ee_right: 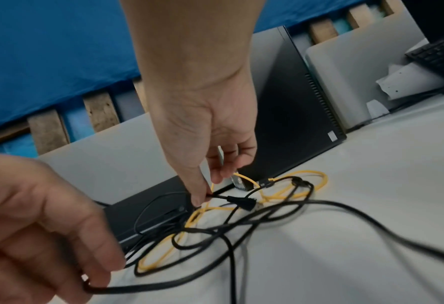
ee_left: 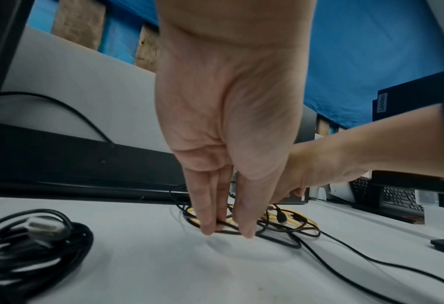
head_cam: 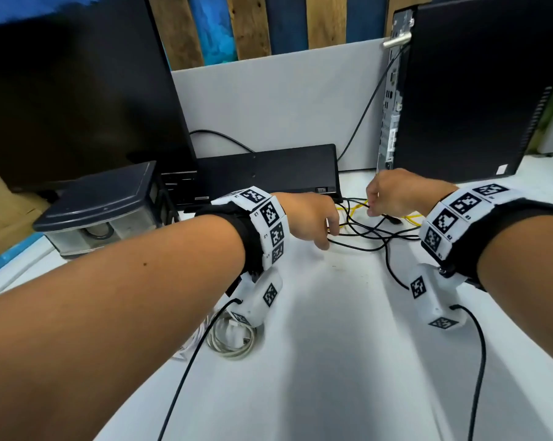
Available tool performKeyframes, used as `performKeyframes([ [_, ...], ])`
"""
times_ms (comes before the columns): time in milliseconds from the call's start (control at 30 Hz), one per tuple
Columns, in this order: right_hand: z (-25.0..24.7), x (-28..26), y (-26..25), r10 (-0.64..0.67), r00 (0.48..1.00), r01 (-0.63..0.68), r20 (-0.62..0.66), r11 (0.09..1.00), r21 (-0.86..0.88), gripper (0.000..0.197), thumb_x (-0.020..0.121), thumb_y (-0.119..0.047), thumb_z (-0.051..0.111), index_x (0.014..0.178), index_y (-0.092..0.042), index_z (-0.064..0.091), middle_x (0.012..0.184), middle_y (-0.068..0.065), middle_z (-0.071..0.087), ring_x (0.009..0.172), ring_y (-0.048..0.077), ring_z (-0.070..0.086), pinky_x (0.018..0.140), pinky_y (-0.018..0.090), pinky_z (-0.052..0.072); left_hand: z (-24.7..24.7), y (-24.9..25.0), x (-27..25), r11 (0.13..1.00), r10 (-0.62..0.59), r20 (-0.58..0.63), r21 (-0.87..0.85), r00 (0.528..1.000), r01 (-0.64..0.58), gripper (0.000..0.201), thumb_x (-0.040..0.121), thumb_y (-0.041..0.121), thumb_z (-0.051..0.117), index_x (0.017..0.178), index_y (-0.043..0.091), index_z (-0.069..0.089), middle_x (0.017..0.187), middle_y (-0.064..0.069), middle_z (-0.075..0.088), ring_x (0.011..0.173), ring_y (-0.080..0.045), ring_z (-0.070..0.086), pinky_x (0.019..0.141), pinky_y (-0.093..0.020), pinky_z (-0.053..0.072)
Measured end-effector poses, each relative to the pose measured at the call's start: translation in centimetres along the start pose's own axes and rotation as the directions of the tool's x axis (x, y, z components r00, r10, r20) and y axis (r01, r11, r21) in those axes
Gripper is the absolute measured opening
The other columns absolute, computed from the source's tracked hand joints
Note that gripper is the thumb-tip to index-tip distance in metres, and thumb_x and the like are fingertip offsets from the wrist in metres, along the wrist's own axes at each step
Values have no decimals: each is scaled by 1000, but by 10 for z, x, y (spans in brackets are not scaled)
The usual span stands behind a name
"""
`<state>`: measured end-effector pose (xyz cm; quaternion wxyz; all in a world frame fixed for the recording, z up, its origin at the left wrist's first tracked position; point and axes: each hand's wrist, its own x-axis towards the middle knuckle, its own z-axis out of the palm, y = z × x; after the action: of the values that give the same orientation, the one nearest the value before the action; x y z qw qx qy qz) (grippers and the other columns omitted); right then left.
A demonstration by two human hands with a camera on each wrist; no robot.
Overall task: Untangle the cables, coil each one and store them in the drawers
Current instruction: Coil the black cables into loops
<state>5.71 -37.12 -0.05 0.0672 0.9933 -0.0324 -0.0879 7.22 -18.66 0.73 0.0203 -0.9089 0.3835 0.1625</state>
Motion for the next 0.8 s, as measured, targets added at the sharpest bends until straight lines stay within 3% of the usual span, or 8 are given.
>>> performKeyframes([
  [167, -24, -2, 5, 141, 926, -18, -351, 943, 331, 12, 98, -22, 55, 88, -19, 61, 104, 15, 62, 89, 36, 56, 75, 35, 49, -12, -8, -14, 998, -6, -86, -56, 996, 1, 39, 97, 30, 68, 136, 21, 64, 129, 3, 62, 116, -19, 58, 93, -29, 47],
  [300, -59, -18, -3, 266, 711, 121, -651, 865, 486, 12, 100, -29, 55, 99, -20, 62, 100, 15, 60, 90, 38, 58, 81, 45, 54, -30, -18, -29, 994, -51, -226, -110, 973, 27, 39, 99, 28, 64, 136, 17, 60, 127, 0, 64, 102, -20, 60, 76, -22, 49],
  [367, -74, -27, -10, 310, 596, 237, -741, 814, 531, 15, 100, -32, 54, 99, -19, 62, 98, 12, 64, 93, 34, 59, 77, 40, 51, -40, -29, -37, 963, -163, -353, -260, 921, 71, 44, 97, 27, 66, 136, 16, 49, 120, -3, 62, 96, -23, 62, 79, -30, 54],
  [467, -99, -44, -25, 325, 483, 498, -813, 662, 560, 15, 95, -30, 52, 90, -18, 59, 79, 3, 69, 81, 26, 68, 75, 41, 55, -55, -39, -57, 872, -317, -475, -485, 821, 56, 55, 96, 29, 68, 134, 20, 30, 102, -9, 63, 81, -26, 67, 77, -44, 62],
  [533, -117, -59, -40, 320, 436, 643, -841, 544, 540, 12, 92, -25, 53, 84, -18, 58, 65, -3, 67, 68, 20, 68, 73, 46, 57, -64, -37, -71, 783, -375, -455, -622, 808, 13, 70, 96, 36, 69, 143, 26, 19, 98, -10, 64, 76, -25, 70, 67, -37, 65],
  [600, -132, -75, -58, 260, 404, 727, -877, 491, 480, 11, 92, -23, 54, 82, -20, 57, 61, -4, 65, 64, 19, 68, 71, 49, 58, -70, -33, -86, 669, -387, -418, -741, 822, -62, 71, 99, 42, 64, 149, 33, 14, 97, -13, 68, 72, -24, 70, 67, -35, 64],
  [667, -142, -88, -72, 160, 401, 776, -902, 463, 428, 11, 93, -20, 56, 85, -13, 59, 62, 0, 66, 59, 19, 66, 65, 41, 58, -74, -28, -98, 572, -346, -416, -804, 841, -162, 48, 105, 43, 53, 145, 29, 31, 90, -14, 68, 67, -22, 66, 68, -34, 61],
  [800, -139, -97, -88, -3, 490, 799, -872, 403, 447, 10, 90, -21, 66, 93, -12, 62, 76, 8, 69, 61, 17, 65, 59, 25, 49, -78, -24, -114, 500, -332, -462, -826, 823, -261, 38, 113, 34, 32, 106, 9, 60, 90, -14, 69, 71, -18, 69, 68, -26, 58],
])
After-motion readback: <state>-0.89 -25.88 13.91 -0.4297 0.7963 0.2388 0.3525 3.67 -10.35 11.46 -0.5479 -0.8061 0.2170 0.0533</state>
